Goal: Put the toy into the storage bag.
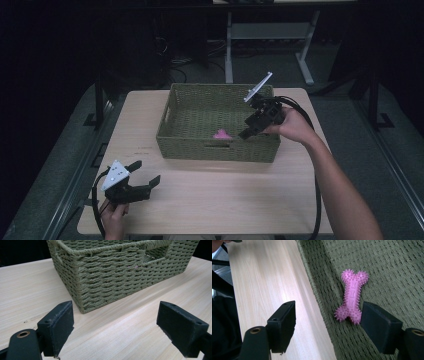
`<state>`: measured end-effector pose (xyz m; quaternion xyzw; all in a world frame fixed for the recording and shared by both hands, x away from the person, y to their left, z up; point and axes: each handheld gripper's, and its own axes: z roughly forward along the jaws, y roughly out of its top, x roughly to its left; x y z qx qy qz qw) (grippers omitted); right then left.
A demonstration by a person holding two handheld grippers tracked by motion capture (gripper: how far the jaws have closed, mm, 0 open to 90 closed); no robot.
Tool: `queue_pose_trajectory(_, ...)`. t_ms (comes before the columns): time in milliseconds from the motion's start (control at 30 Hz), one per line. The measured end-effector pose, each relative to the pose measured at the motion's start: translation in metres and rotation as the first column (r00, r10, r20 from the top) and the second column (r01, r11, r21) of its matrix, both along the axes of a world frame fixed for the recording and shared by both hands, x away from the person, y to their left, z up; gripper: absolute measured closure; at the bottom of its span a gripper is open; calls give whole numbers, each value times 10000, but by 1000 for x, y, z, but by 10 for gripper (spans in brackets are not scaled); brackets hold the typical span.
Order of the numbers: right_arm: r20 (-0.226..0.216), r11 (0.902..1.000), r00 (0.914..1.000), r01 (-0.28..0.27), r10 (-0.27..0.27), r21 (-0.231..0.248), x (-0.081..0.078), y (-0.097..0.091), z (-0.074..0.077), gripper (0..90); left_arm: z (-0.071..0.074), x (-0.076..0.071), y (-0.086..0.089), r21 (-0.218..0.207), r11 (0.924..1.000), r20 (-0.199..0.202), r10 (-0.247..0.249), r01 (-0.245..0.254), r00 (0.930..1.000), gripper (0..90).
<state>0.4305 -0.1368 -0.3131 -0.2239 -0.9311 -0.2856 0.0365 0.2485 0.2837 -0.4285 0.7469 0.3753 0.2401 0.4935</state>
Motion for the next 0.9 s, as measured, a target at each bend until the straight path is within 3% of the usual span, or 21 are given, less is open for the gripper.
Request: queue_pose_trajectory(900,415,9998,9991,-90,83,150,-36,-15,0,271,0,-1,-1,44,10000,5,-15,15,10000,138)
